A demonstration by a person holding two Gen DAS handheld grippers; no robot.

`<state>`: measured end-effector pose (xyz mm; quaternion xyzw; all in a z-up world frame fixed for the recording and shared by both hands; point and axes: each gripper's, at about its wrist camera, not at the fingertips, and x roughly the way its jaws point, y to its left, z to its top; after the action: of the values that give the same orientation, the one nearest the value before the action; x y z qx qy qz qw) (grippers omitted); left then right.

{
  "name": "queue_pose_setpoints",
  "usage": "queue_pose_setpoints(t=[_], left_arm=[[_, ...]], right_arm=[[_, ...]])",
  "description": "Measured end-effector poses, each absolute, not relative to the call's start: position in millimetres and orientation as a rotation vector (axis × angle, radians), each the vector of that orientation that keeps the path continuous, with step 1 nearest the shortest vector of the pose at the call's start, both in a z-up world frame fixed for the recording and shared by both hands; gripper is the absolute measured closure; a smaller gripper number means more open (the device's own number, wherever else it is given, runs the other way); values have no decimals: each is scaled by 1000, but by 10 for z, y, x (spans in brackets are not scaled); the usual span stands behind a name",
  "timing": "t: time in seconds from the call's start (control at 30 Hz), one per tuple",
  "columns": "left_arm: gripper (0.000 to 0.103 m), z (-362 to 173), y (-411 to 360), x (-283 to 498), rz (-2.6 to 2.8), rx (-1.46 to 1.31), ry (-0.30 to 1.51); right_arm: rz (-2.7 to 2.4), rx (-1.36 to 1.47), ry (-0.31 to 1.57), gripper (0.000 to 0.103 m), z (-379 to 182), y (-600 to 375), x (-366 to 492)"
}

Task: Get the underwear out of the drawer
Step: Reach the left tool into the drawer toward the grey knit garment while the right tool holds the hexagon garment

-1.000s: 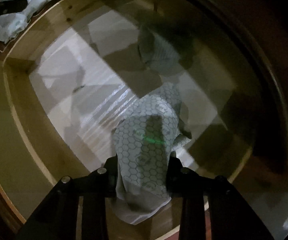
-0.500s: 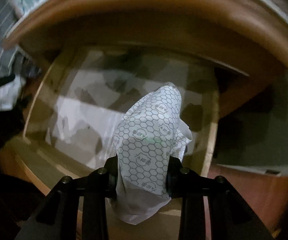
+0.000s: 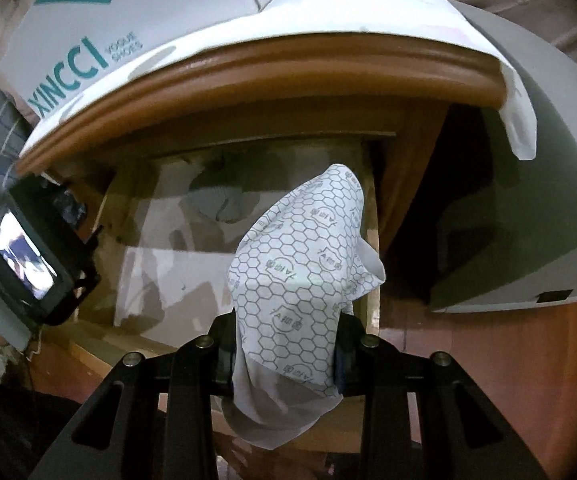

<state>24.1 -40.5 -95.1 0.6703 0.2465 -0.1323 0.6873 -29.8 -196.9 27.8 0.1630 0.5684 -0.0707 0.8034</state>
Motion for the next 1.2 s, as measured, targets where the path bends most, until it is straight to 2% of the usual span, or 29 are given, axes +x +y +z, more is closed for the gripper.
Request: queue_pose_setpoints(t=[0.27, 0.47, 0.73, 1.2], left_arm=[[39, -1247, -435, 75, -472, 1790, 321], [39, -1472, -377, 11, -579, 2040, 49], [39, -1695, -351, 15, -689, 2240, -317], [39, -1879, -504, 156, -739, 2279, -329]], right_arm=[[-164, 378, 1165, 72, 473, -2053, -315], [-164, 405, 1151, 72, 492, -2100, -323], [-164, 417, 1137, 72, 530, -2133, -347], [-231, 333, 1155, 72, 528, -2137, -393]])
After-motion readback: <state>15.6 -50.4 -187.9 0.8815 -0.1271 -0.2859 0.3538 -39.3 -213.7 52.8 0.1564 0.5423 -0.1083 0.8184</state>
